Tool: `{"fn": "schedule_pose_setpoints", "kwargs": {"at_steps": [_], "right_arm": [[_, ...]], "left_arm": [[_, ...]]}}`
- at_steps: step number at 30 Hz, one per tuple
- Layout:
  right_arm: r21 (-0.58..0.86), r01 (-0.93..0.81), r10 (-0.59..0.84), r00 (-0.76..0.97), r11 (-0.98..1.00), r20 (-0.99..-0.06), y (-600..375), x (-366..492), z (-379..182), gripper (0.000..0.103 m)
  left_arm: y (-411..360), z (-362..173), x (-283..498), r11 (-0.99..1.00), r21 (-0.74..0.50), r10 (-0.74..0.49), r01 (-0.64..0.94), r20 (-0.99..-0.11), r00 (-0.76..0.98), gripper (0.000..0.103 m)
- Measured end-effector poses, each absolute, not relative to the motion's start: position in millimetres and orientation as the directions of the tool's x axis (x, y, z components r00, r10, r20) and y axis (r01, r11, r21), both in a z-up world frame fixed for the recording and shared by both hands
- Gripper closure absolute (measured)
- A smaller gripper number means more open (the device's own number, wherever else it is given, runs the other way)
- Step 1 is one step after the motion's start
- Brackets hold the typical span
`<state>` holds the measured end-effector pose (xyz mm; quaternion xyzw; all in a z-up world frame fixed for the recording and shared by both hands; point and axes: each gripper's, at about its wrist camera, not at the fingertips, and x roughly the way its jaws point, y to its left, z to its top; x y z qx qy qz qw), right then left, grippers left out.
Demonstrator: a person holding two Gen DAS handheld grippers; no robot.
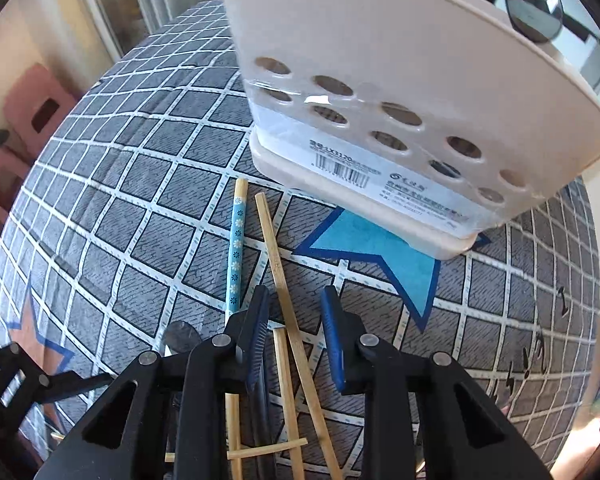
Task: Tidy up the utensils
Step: 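Grasp a wooden chopstick with the right tool while the left tool grasps another chopstick, then lift both chopsticks upright and carry them over the white holder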
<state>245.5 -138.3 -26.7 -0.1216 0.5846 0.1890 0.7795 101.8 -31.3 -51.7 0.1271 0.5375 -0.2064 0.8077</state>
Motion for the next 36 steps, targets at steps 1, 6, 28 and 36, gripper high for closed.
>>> {"fn": "schedule_pose_setpoints", "kwargs": {"at_steps": [1,6,28,36], "right_arm": [[0.029,-0.435,0.149,0.247,0.900,-0.958,-134,245,-27,0.095],[0.067,-0.399,0.190,0.277,0.914,-0.942,-156,232,-18,0.096],[0.193,-0.240,0.298,0.550,0.951,-0.780,-243,171,71,0.096],[0.212,-0.222,0.306,0.623,0.952,-0.720,-254,157,96,0.096]], "left_arm": [[-31,-51,104,0.881,-0.019,-0.198,0.472,-0.922,0.333,0.012],[-32,-52,123,0.865,-0.022,-0.199,0.501,-0.932,0.303,0.012],[-16,-9,118,0.861,-0.125,-0.343,0.494,-0.859,0.380,0.065],[16,36,117,0.909,-0.181,-0.374,0.374,-0.751,0.544,0.065]]}}
